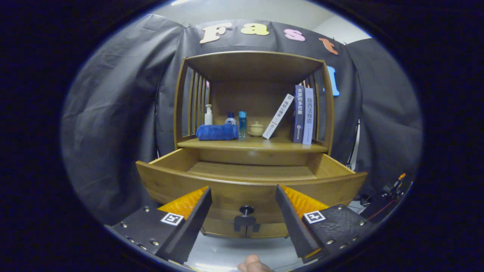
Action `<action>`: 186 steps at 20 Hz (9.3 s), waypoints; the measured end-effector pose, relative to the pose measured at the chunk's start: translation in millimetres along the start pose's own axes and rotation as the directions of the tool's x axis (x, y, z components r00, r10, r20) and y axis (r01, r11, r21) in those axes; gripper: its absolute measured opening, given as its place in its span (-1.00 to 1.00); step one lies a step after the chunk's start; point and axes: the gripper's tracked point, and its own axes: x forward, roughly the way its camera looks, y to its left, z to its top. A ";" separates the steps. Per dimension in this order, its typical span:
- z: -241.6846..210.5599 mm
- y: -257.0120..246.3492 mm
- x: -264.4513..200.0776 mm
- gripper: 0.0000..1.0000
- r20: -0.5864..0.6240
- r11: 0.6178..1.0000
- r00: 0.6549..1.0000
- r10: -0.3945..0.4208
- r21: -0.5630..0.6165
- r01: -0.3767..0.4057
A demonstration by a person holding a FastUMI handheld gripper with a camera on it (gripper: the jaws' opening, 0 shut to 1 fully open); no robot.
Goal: Pull open the drawer, take out the items inside it, and place them on the countertop above the cabinet.
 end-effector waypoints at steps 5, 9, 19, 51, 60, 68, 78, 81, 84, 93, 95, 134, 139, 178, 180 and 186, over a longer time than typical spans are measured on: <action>51.0 -1.8 8.3 0.99 0.018 0.999 0.999 -0.042 0.009 0.042; 77.0 -4.3 41.8 0.99 -0.034 0.999 0.998 -0.045 0.017 0.046; 25.6 -32.5 144.8 1.00 -0.493 0.980 0.861 -0.120 0.080 0.183; -48.4 3.1 155.4 -0.26 -0.698 0.908 0.697 0.164 0.383 0.170; 14.0 5.6 132.9 -0.26 -0.562 0.786 0.779 0.280 0.600 0.151; 100.1 -52.2 151.6 -0.26 -0.374 0.841 0.927 0.015 0.506 0.190; 145.0 -77.5 212.4 -0.27 -0.225 0.788 0.965 -0.138 0.565 0.245; 148.9 -73.9 249.5 -0.27 -0.204 0.788 0.963 -0.176 0.557 0.262; 142.3 -73.4 282.3 -0.27 -0.203 0.795 0.955 -0.218 0.530 0.294; 89.9 -66.5 299.3 -0.26 -0.254 0.823 0.933 -0.255 0.449 0.348; 82.8 -63.9 295.9 -0.26 -0.265 0.824 0.933 -0.244 0.451 0.343; 91.3 -5.4 15.5 0.99 -0.051 0.986 0.989 -0.136 0.089 0.141; 55.1 -23.5 -7.1 1.00 -0.028 0.982 0.986 -0.167 0.087 0.168; -85.6 4.8 63.2 0.98 -0.039 0.992 0.993 -0.109 0.055 0.111; -83.9 3.7 72.2 0.98 -0.029 0.993 0.994 -0.108 0.041 0.109; -71.8 4.0 104.4 0.98 0.038 0.990 0.990 -0.135 0.036 0.134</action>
